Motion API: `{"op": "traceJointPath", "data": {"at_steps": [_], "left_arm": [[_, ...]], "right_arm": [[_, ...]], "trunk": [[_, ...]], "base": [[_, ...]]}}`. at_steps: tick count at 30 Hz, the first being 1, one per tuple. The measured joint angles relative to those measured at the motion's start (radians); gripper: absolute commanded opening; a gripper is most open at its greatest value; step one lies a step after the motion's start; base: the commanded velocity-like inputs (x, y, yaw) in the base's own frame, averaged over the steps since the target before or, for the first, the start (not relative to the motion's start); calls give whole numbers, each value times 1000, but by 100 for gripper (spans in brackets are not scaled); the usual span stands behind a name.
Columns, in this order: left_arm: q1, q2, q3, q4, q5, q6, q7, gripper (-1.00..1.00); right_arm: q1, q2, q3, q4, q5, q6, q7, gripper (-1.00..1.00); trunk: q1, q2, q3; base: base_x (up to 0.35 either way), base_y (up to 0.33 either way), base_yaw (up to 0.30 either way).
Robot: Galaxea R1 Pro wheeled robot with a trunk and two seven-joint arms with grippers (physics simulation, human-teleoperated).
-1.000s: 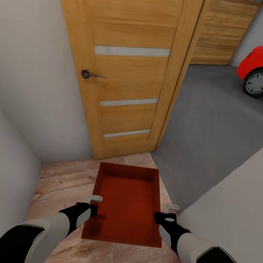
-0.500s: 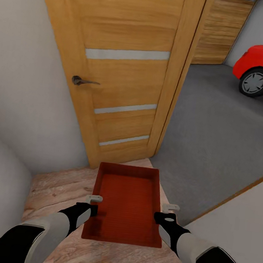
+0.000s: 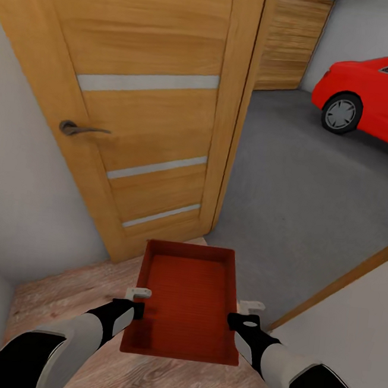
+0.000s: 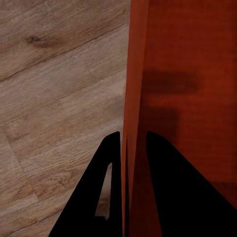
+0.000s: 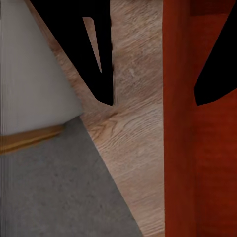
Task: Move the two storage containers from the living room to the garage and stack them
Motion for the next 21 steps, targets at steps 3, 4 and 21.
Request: {"op": "traceJointPath", "data": {"at_steps": [3, 4, 21], "left_arm": [[0, 0, -1, 0, 0, 0, 0, -100], [0, 0, 0, 0, 0, 0, 0, -100], [0, 1, 2, 0, -1, 6, 1, -100]], "right_arm": [[0, 0, 0, 0, 0, 0, 0, -100], [0, 0, 0, 0, 0, 0, 0, -100], [0, -3, 0, 0, 0, 3, 3, -100]], "trunk": [[0, 0, 0], [0, 0, 0], [0, 0, 0]], "base": [[5, 0, -255], [2, 0, -255], [0, 58, -214]]}}
